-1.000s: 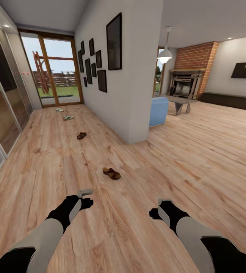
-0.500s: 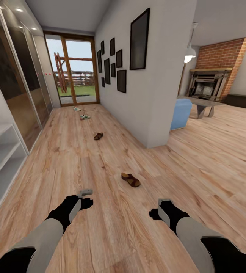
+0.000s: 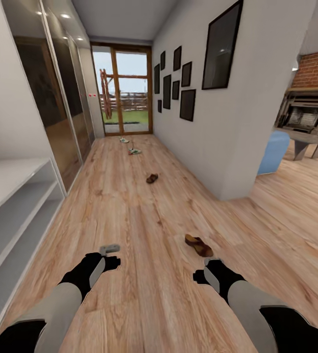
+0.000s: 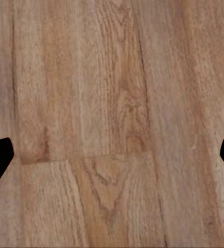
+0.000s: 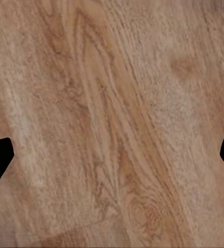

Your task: Pick up the two gym shoes and the two sandals from the corridor floor and place them onto the hallstand (shoe rack) in the corridor, making sure they are on the rack and not on the floor. Arrange them so the two gym shoes are next to each other and the two sandals are next to each other.

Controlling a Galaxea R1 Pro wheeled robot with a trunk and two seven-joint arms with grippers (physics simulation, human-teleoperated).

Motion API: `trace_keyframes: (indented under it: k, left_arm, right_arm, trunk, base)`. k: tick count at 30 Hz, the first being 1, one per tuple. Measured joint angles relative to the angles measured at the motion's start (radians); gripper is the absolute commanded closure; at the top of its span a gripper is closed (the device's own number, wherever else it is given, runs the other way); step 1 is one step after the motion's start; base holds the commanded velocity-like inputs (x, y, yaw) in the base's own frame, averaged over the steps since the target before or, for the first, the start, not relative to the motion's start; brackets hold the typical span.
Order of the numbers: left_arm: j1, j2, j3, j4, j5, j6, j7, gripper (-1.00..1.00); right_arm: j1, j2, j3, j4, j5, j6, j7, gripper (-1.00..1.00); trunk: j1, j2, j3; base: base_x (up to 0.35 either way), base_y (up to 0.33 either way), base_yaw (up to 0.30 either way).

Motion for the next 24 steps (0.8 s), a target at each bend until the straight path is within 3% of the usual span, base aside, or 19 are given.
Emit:
trace_keyframes:
  k: [24]
  left_arm:
    - [0.000, 0.000, 0.000, 0.002, 0.000, 0.000, 0.000, -1.00]
  right_arm:
    - [0.000, 0.000, 0.000, 0.000, 0.000, 0.000, 0.000, -1.00]
  trunk:
    - [0.000, 0.000, -0.030]
  base:
    - [0.326, 0.180, 0.168]
